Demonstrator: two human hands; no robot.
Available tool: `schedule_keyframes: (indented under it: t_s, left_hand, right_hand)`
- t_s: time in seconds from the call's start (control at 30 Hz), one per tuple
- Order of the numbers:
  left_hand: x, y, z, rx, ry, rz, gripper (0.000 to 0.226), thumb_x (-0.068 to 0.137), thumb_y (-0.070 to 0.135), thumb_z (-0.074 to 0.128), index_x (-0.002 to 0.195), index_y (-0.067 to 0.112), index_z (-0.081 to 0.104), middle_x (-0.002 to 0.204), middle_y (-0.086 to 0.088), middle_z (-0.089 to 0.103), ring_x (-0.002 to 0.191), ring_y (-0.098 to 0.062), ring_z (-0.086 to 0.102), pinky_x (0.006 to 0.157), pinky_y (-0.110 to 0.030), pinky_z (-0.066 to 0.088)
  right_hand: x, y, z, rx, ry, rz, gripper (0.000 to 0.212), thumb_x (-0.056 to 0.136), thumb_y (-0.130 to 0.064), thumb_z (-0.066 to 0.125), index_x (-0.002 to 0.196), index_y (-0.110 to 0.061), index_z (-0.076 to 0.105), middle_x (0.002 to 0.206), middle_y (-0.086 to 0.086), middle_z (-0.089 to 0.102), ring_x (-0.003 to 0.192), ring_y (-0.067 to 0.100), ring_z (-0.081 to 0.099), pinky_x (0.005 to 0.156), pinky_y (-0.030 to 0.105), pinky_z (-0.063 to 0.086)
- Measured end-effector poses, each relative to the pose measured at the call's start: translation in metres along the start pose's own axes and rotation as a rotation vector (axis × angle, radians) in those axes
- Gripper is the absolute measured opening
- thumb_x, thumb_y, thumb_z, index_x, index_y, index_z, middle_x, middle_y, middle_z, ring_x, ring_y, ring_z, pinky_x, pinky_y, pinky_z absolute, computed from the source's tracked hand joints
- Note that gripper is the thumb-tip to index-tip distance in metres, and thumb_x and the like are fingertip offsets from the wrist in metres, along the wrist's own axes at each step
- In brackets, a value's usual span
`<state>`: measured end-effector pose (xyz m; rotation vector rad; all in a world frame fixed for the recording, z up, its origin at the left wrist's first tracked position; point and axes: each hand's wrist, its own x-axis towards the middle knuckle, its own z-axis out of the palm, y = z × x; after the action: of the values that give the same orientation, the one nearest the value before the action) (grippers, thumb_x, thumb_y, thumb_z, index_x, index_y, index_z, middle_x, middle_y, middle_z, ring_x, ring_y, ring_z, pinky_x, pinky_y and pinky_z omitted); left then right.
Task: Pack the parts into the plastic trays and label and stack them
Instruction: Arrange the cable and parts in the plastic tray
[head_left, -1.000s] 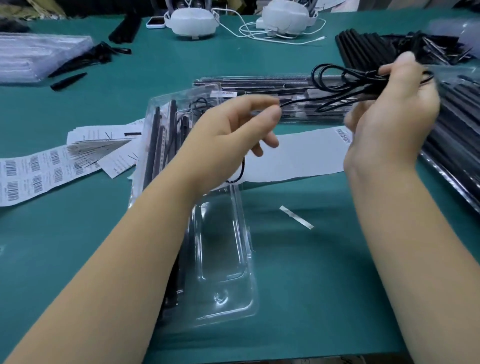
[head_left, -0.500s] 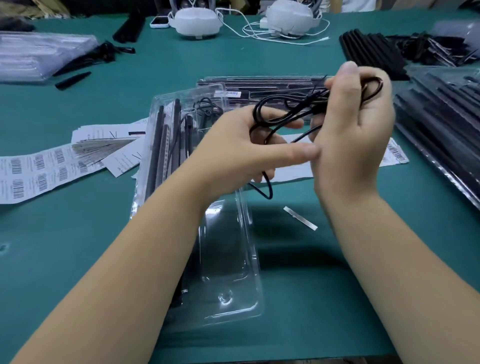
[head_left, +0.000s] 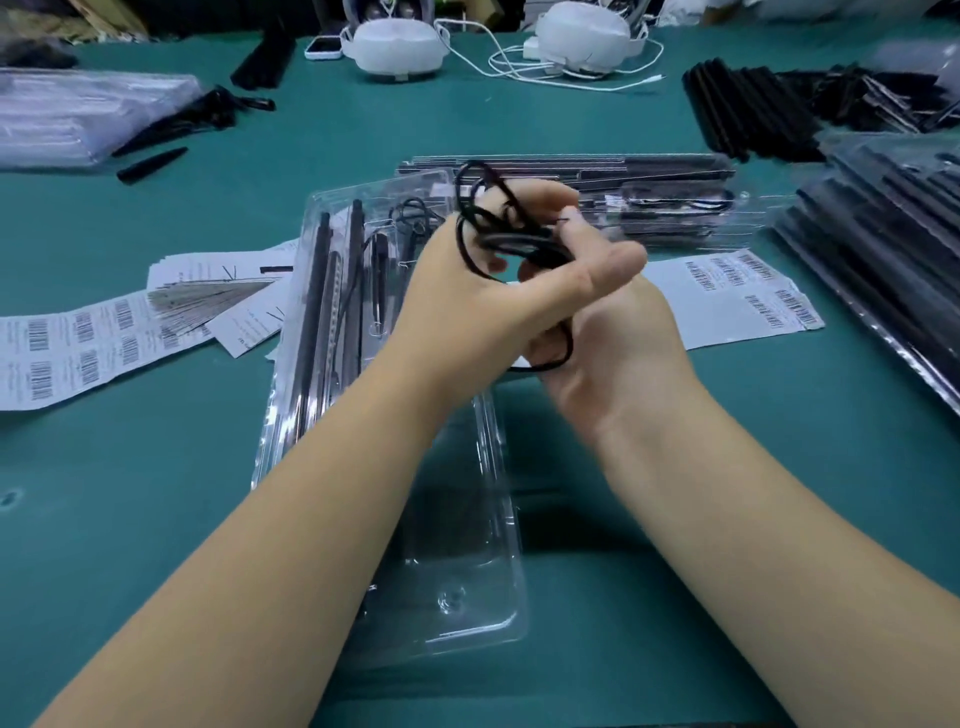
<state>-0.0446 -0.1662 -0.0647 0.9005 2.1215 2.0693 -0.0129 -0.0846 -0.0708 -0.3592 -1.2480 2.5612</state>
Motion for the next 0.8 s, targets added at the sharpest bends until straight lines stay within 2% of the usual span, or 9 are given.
schedule_keyframes:
  t_s: [0.07, 0.13, 0.2, 0.33, 0.4, 0.5, 0.63, 0.73, 0.8]
  left_hand:
    - [0.001, 0.003, -0.001, -0.117, 0.056, 0.027, 0.019, 0.073, 0.022, 0.072, 0.090, 0.015, 0.066, 0.084, 0.002, 0.069, 0.079, -0.011, 0.065, 0.068, -0.026, 0.052]
    - [0.003, 0.005, -0.004, -0.268, 0.094, -0.003, 0.007, 0.080, 0.018, 0.062, 0.080, 0.013, 0.067, 0.081, -0.002, 0.071, 0.080, -0.015, 0.065, 0.073, -0.030, 0.053]
    - [0.007, 0.004, -0.009, -0.395, 0.104, -0.056, 0.024, 0.086, 0.023, 0.056, 0.067, 0.016, 0.068, 0.074, 0.000, 0.070, 0.075, -0.015, 0.064, 0.077, -0.032, 0.051]
    - [0.011, 0.005, -0.019, -0.595, 0.115, -0.139, 0.051, 0.094, 0.045, 0.046, 0.048, 0.023, 0.054, 0.051, 0.007, 0.053, 0.057, -0.012, 0.055, 0.066, -0.028, 0.047]
    - [0.012, 0.005, -0.022, -0.568, 0.178, -0.159, 0.054, 0.095, 0.050, 0.043, 0.047, 0.023, 0.044, 0.044, 0.007, 0.042, 0.050, -0.013, 0.050, 0.063, -0.027, 0.047]
    - [0.013, 0.004, -0.020, -0.433, 0.204, -0.149, 0.059, 0.098, 0.046, 0.039, 0.043, 0.024, 0.038, 0.041, 0.006, 0.036, 0.050, -0.014, 0.048, 0.064, -0.028, 0.046]
    - [0.013, 0.004, -0.017, -0.175, 0.254, -0.106, 0.057, 0.090, 0.051, 0.044, 0.040, 0.025, 0.038, 0.056, 0.003, 0.053, 0.064, -0.016, 0.052, 0.075, -0.031, 0.048]
    - [0.011, 0.003, -0.013, -0.127, 0.235, -0.130, 0.059, 0.086, 0.055, 0.046, 0.036, 0.024, 0.047, 0.073, -0.005, 0.056, 0.067, -0.012, 0.055, 0.076, -0.034, 0.051]
    - [0.008, 0.004, -0.011, -0.097, 0.222, -0.119, 0.058, 0.087, 0.055, 0.045, 0.037, 0.026, 0.053, 0.077, -0.008, 0.055, 0.069, -0.010, 0.057, 0.078, -0.031, 0.053]
  right_hand:
    - [-0.001, 0.003, 0.003, -0.154, -0.023, -0.094, 0.028, 0.097, -0.025, 0.048, 0.070, -0.019, 0.053, 0.055, -0.008, 0.051, 0.045, 0.004, 0.042, 0.042, 0.017, 0.033]
    - [-0.003, 0.005, 0.003, -0.251, -0.006, -0.195, 0.027, 0.096, -0.023, 0.051, 0.069, -0.019, 0.051, 0.056, -0.009, 0.053, 0.049, 0.005, 0.046, 0.046, 0.017, 0.037]
    - [-0.004, 0.007, 0.002, -0.362, 0.002, -0.266, 0.022, 0.096, -0.022, 0.053, 0.074, -0.017, 0.055, 0.063, -0.005, 0.058, 0.057, 0.005, 0.052, 0.054, 0.016, 0.041]
    - [-0.003, 0.007, -0.001, -0.574, -0.150, -0.255, 0.024, 0.093, -0.015, 0.058, 0.069, -0.015, 0.055, 0.064, -0.001, 0.057, 0.053, 0.002, 0.046, 0.054, 0.012, 0.039]
    - [-0.001, 0.000, -0.004, -0.688, -0.229, -0.254, 0.024, 0.089, -0.011, 0.062, 0.066, -0.015, 0.059, 0.057, -0.010, 0.056, 0.053, -0.001, 0.046, 0.055, 0.012, 0.039]
    - [0.002, -0.012, -0.013, -0.887, -0.347, -0.294, 0.006, 0.082, -0.015, 0.063, 0.082, -0.011, 0.068, 0.071, 0.001, 0.067, 0.069, 0.006, 0.055, 0.065, 0.026, 0.046]
    - [-0.002, -0.017, -0.019, -1.136, -0.514, -0.369, 0.038, 0.080, -0.033, 0.059, 0.117, -0.036, 0.058, 0.077, -0.017, 0.062, 0.067, 0.015, 0.055, 0.061, 0.012, 0.039]
    - [-0.002, -0.019, -0.020, -1.085, -0.586, -0.386, 0.031, 0.080, -0.035, 0.061, 0.110, -0.044, 0.057, 0.093, -0.010, 0.059, 0.066, 0.020, 0.047, 0.061, 0.016, 0.041]
    - [-0.001, -0.022, -0.020, -1.111, -0.600, -0.434, 0.022, 0.079, -0.031, 0.069, 0.102, -0.031, 0.067, 0.082, -0.012, 0.059, 0.054, 0.011, 0.035, 0.053, 0.016, 0.034]
